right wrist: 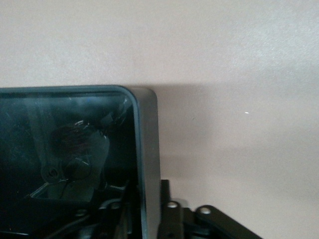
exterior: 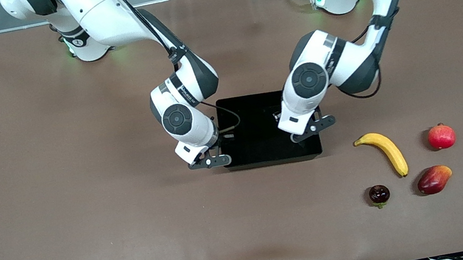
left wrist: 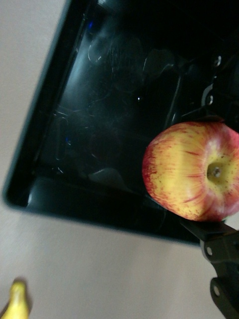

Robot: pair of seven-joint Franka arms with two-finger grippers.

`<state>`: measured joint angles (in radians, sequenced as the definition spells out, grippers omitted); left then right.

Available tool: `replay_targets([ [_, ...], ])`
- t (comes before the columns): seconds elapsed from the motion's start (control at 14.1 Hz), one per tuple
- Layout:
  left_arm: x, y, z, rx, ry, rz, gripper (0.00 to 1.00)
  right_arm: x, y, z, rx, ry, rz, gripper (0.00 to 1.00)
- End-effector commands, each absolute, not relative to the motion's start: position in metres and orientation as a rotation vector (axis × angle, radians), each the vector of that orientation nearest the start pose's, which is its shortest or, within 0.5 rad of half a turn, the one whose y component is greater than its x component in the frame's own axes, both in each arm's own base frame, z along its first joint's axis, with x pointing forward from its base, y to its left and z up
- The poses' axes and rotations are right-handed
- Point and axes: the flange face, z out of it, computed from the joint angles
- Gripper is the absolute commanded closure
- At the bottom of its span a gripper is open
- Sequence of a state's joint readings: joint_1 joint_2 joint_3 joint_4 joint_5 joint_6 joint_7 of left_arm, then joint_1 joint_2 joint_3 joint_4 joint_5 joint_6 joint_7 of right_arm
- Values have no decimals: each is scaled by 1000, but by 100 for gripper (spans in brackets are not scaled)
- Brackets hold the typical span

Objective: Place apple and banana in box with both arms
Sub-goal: 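Carry the apple over the box with the left gripper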

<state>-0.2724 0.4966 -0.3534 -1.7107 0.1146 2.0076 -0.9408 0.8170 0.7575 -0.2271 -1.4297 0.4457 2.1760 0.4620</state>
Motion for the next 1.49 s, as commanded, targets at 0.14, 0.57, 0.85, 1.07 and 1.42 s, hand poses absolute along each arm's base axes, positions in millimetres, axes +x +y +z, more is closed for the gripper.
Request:
replay_targets([
  [0.14, 528, -363, 268, -3042, -515, 218, 100, 587, 442, 270, -2916, 121, 108, 0],
  [0.57, 517, -364, 225, -3068, -563, 202, 100, 607, 397, 355, -2874, 165, 109, 0],
  [0.85, 514, -353, 209, -3040, -500, 167, 100, 607, 350, 428, -3002, 96, 67, 0],
  [1.07, 518, -352, 206, -3038, -533, 169, 58, 602, 306, 481, -3090, 89, 57, 0],
  [1.42, 554, -334, 278, -3051, -600, 45, 0, 601, 226, 532, -3103, 183, 131, 0],
])
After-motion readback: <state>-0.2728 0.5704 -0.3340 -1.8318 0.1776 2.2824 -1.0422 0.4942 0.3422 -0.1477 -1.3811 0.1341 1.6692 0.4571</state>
